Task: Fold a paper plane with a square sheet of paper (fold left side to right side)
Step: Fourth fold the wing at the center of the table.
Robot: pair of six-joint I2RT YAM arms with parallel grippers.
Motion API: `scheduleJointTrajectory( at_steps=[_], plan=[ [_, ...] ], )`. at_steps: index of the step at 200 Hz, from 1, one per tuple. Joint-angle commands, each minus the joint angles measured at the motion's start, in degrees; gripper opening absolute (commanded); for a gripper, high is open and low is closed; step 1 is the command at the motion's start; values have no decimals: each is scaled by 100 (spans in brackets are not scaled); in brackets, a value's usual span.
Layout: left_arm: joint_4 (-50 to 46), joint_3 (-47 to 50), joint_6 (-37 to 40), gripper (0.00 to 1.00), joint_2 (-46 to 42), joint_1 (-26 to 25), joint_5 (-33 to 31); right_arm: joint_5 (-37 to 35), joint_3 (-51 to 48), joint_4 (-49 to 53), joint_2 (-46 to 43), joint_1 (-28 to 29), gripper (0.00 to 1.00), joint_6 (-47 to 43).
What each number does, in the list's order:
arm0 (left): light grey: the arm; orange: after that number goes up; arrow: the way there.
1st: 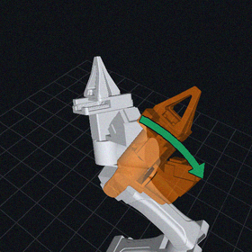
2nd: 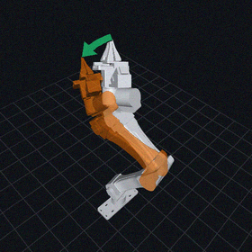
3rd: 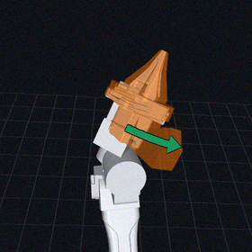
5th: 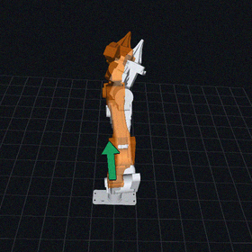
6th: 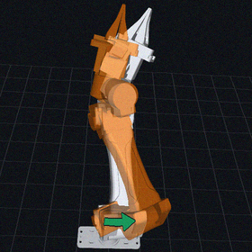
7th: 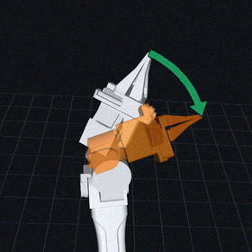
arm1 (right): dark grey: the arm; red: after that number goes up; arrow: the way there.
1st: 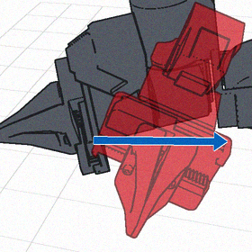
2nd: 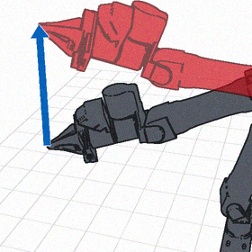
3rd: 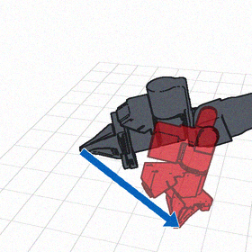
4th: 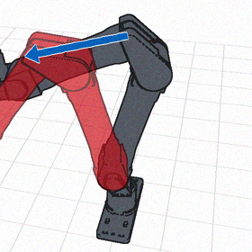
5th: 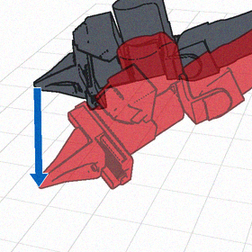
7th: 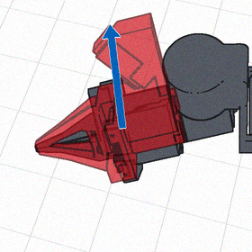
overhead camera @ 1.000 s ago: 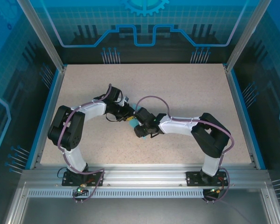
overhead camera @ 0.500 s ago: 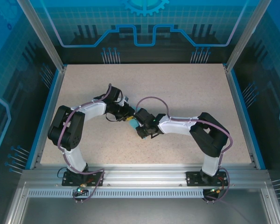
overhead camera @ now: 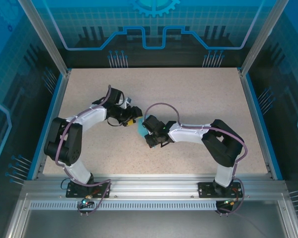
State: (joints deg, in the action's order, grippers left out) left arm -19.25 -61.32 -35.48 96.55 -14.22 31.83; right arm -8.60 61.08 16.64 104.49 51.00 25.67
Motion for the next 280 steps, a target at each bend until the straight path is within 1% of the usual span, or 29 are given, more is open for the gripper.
scheduleJointTrajectory(
  at_steps=[1,25,60,105,142,171,280],
  plan=[
    [-146,95,130,63,-308,252,104,149,-173,-69,-166,-7,11,85],
    [-80,264,68,62,-325,334,169,338,-361,-266,-285,-106,11,128],
    [210,497,-109,44,-49,299,348,767,-644,-670,-485,-304,11,233],
    [324,370,-132,38,441,6,446,1065,-747,-889,-526,-434,11,272],
    [378,184,-191,37,788,-249,463,1288,-714,-900,-465,-515,11,333],
    [415,54,-242,37,976,-348,463,1403,-703,-900,-421,-548,11,350],
    [389,-240,-301,39,1401,-494,403,1603,-712,-856,-296,-677,11,426]
  ],
)
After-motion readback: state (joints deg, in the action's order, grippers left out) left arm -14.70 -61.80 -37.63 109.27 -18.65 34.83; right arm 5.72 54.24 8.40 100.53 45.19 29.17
